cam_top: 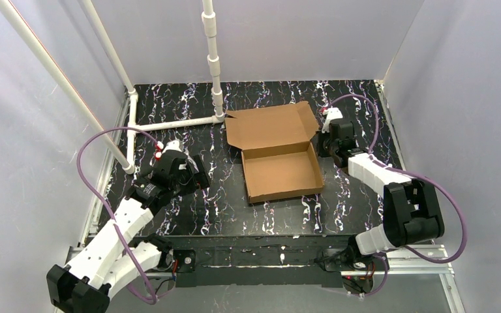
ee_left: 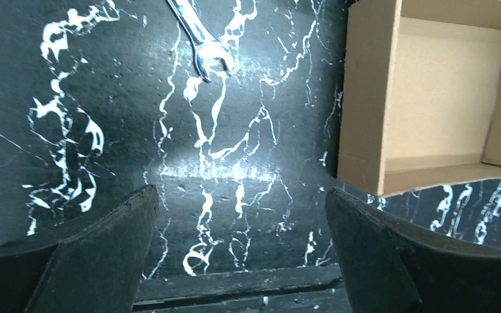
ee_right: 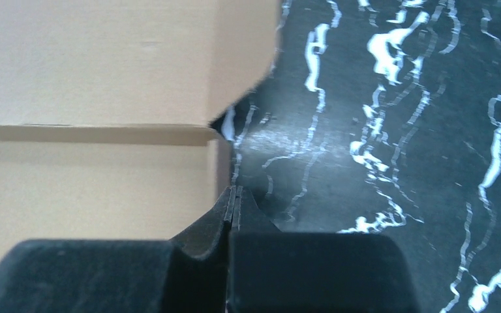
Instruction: Fold the paper box
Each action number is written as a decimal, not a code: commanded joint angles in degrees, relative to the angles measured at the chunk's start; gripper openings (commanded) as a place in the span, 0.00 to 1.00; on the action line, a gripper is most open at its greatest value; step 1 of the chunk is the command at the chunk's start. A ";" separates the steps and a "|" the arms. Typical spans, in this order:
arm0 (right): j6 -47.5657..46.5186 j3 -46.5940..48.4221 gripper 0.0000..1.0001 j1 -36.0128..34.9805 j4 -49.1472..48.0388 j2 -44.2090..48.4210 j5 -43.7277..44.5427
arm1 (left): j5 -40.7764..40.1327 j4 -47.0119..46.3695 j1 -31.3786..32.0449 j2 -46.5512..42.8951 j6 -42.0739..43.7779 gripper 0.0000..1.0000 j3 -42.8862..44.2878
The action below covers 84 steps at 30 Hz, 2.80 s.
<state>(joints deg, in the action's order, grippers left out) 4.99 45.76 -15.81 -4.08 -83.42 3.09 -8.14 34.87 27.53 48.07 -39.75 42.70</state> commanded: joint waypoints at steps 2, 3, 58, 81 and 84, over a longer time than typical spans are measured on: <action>-0.69 -1.62 0.01 3.52 -2.38 3.91 0.61 | -5.71 1.51 -0.28 3.11 6.14 0.98 3.71; -0.84 -1.73 0.02 3.95 -2.71 3.85 0.75 | -6.72 1.18 -0.24 3.83 6.66 0.98 4.08; -37.34 0.64 0.98 21.61 23.47 7.94 -55.68 | 14.83 -16.23 -32.28 20.48 27.95 0.98 7.64; -38.19 1.30 0.98 21.57 24.61 8.07 -57.95 | 3.16 -5.93 -32.30 31.08 25.00 0.95 17.25; -38.19 1.52 0.98 21.61 24.83 8.09 -58.36 | 0.29 -7.32 -32.36 33.17 24.77 0.86 17.52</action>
<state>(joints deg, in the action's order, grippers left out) -32.01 44.80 5.54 19.84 -75.50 -52.80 -2.13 26.26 -4.38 79.35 -13.74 58.08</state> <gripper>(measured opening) 0.983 0.910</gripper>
